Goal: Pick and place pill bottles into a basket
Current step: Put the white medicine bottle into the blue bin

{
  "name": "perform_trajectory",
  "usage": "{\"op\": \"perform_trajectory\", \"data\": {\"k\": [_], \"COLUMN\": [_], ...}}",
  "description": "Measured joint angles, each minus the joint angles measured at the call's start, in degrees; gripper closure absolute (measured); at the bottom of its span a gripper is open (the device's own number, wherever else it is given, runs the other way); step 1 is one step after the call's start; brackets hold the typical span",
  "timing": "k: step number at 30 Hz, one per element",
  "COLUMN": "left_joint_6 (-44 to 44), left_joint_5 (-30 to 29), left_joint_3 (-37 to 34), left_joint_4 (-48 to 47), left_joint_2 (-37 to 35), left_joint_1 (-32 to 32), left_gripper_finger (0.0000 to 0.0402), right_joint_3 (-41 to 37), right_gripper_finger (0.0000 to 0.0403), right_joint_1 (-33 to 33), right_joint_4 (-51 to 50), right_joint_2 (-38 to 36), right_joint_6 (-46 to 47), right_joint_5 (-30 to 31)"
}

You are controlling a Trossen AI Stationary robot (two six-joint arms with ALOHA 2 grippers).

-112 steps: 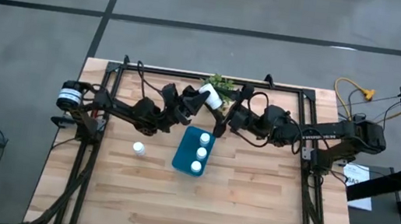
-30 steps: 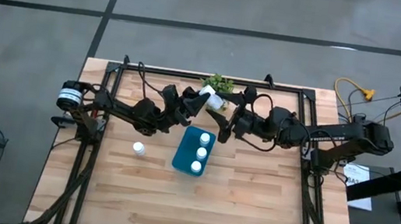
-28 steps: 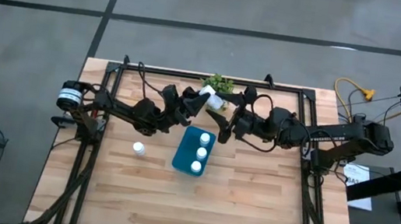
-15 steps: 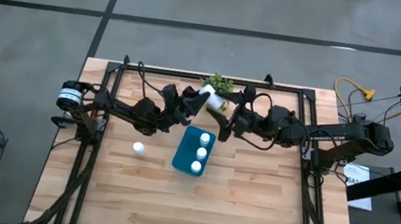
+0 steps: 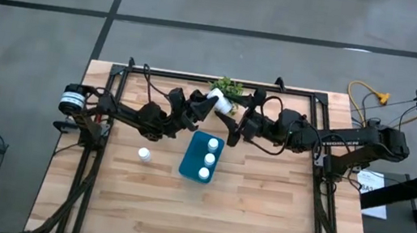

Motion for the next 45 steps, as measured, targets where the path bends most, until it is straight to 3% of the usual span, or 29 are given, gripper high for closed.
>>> {"op": "perform_trajectory", "data": {"k": [9,39,45], "left_joint_6": [0.0,0.0,0.1], "left_joint_5": [-0.4,2.0,3.6], "left_joint_3": [0.0,0.2,0.1], "left_joint_4": [0.1,0.2,-0.3], "left_joint_2": [0.0,0.0,0.0], "left_joint_1": [0.0,0.0,0.0], "left_gripper_finger": [0.0268,0.0260,0.0210], "right_joint_3": [0.0,0.1,0.0], "right_gripper_finger": [0.0199,0.0235,0.0239], "right_joint_1": [-0.1,-0.6,-0.6], "right_joint_4": [-0.9,-1.4,-1.9], "right_joint_2": [0.0,-0.1,-0.1], "right_joint_6": [-0.1,0.3,0.9], "right_joint_5": [0.5,-0.2,-2.0]}}
